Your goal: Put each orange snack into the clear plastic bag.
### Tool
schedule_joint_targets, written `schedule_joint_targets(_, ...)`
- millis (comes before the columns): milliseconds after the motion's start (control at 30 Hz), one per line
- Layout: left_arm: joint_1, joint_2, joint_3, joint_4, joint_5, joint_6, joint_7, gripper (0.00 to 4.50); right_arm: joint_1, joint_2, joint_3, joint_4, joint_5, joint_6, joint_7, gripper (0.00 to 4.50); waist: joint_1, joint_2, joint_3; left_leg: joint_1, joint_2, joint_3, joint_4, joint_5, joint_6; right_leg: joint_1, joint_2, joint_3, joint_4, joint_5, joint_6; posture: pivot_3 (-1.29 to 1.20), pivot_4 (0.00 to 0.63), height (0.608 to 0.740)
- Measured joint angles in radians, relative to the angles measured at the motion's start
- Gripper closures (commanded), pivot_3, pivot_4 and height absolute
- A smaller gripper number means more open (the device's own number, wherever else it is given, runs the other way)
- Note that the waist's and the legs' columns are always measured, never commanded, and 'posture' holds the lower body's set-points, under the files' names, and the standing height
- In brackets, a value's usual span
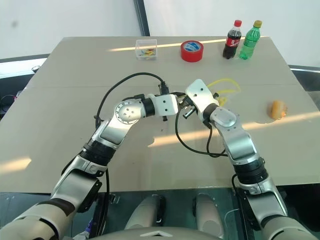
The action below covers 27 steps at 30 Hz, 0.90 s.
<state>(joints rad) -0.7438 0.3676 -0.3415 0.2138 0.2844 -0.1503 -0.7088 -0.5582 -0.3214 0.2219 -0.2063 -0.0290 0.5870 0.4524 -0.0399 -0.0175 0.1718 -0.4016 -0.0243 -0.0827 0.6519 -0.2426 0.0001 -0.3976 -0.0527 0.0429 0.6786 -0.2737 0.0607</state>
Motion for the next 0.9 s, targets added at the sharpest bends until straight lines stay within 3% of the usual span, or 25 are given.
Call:
schedule_joint_targets(200,0.003,-0.007,-0.006,0.000,0.014,0.003,0.003,3.83,-0.011,-0.022,-0.004,0.002,-0.052,-0.003,-0.022,1.36,0.000,0.000,0.000,0.000,0.000,0.000,0.000,0.000,0.000,0.000,0.000,0.000,0.000,0.000,0.000,0.00,0.150,0.740)
schedule_joint_targets(833,0.012,-0.019,-0.009,0.000,0.015,0.025,0.012,3.83,-0.013,-0.028,0.005,0.019,-0.088,-0.023,-0.010,1.32,0.000,0.000,0.000,0.000,0.000,0.000,0.000,0.000,0.000,0.000,0.000,0.000,0.000,0.000,0.000,0.00,0.150,0.740)
schedule_joint_targets(900,0.015,-0.019,-0.009,-0.001,0.008,0.030,0.010,2.79,-0.012,-0.026,0.005,0.022,-0.088,-0.024,-0.008,1.32,0.000,0.000,0.000,0.000,0.000,0.000,0.000,0.000,0.000,0.000,0.000,0.000,0.000,0.000,0.000,0.00,0.150,0.740)
